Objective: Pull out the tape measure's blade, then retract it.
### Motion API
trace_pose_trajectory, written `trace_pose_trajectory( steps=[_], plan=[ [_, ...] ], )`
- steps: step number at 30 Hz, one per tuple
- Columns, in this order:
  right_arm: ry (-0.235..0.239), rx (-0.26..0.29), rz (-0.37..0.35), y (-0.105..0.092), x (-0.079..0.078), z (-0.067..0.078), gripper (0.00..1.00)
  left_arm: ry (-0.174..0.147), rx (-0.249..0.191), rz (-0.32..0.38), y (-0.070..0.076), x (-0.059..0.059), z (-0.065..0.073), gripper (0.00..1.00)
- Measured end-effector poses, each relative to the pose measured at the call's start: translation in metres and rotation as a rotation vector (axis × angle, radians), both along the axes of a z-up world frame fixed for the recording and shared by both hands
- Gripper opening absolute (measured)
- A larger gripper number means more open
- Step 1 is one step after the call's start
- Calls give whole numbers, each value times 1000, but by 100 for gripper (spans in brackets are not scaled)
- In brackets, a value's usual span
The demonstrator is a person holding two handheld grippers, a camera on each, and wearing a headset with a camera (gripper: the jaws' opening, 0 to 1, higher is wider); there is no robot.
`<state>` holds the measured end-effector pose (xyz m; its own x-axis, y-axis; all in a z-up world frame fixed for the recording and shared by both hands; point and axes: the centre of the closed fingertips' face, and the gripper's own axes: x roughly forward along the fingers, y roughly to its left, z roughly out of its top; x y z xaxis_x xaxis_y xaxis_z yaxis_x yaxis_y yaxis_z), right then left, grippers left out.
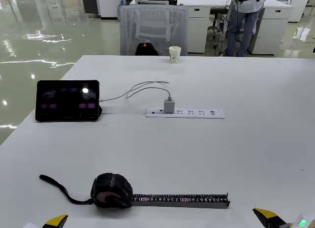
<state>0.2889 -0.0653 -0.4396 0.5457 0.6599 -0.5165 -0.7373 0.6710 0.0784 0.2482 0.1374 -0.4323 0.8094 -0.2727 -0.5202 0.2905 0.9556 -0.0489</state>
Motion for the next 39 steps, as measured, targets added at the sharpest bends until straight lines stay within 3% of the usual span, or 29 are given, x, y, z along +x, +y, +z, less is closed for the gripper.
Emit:
trace_pose_trajectory(
  steps=[22, 39],
  plan=[
    [10, 13, 18, 2, -7, 0, 99, -4, 3, 31, -1, 2, 0, 99],
    [14, 5, 174, 10, -15, -3, 99, 15, 14, 85, 7, 4, -5, 99]
  ],
)
